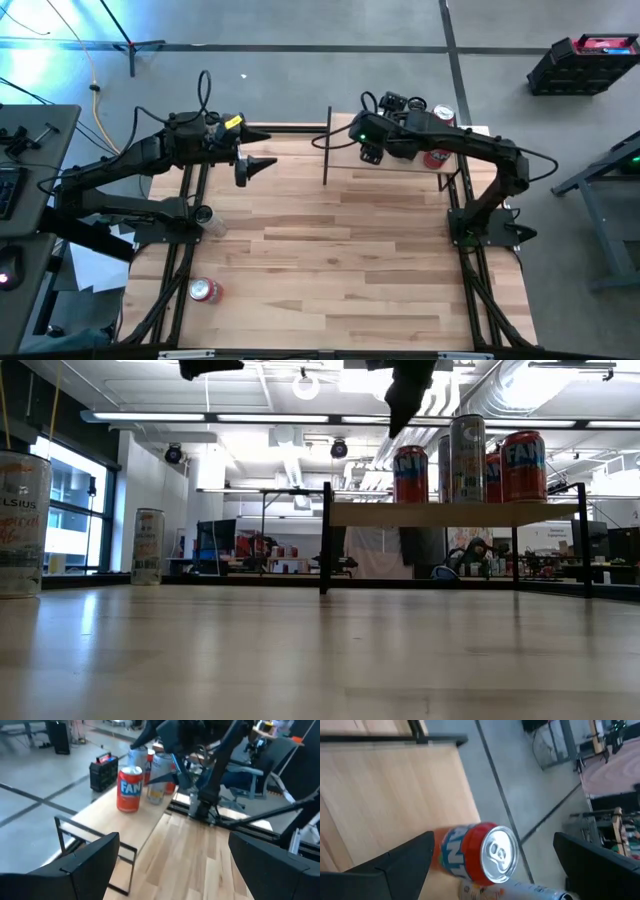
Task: Place canned beverage on shelf
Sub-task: Put the orange soda can on the shelf
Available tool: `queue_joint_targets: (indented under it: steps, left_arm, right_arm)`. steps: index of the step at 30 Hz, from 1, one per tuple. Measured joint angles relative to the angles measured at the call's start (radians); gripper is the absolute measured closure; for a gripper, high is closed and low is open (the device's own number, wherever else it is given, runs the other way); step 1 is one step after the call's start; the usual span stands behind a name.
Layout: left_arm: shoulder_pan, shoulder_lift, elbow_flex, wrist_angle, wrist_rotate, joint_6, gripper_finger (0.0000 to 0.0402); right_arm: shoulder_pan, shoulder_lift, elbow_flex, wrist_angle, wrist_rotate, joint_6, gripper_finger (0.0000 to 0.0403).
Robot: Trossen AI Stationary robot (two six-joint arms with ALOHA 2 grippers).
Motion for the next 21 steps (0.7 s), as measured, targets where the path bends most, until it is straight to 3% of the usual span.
queue_joint_targets:
  steps: [9, 14, 21]
  left_arm:
    - [0.0, 0.0, 0.0, -0.006, 0.042, -0.003, 0.0037]
    - [-0.001, -0.007, 0.0, -0.009, 0.121, -0.007, 0.0037]
    - [-0.02, -0.006, 0.0, -0.01, 0.118, -0.012, 0.0037]
  right_arm:
    - [0.005, -0.067, 0.0, 0.063, -0.092, 0.017, 0.0009]
    - [-0.037, -0.066, 0.0, 0.033, -0.151, 0.026, 0.0009]
    - [-0.097, -0.061, 0.0, -0.027, -0.178, 0.051, 0.0009]
